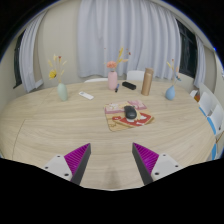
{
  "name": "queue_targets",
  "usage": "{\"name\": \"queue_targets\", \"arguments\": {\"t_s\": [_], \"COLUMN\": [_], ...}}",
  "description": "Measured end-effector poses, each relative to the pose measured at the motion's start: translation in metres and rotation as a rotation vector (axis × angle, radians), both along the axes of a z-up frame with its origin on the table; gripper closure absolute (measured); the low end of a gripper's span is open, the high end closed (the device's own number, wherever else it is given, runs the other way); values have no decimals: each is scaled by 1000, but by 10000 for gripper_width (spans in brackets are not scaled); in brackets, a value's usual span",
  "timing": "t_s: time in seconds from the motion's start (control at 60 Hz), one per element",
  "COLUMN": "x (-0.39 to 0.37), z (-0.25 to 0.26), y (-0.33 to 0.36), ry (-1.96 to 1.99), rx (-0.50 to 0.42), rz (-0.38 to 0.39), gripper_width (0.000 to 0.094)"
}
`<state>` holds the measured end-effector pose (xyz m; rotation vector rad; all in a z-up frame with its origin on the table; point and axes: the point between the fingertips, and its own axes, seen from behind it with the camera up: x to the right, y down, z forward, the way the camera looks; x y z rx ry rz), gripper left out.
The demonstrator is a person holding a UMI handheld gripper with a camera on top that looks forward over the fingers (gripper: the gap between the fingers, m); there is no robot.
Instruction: Arrange mouse
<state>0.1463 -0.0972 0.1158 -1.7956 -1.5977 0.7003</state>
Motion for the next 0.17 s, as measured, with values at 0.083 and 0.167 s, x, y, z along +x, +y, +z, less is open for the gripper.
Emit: {"name": "queue_targets", "arguments": {"t_s": [0.083,0.167], "x": [13,15], "z": [-6,-4], "y": [-9,-5], "ry": [-18,-10], "rx": [-15,12], "rz": [-7,-17], "gripper_width": [83,77]}}
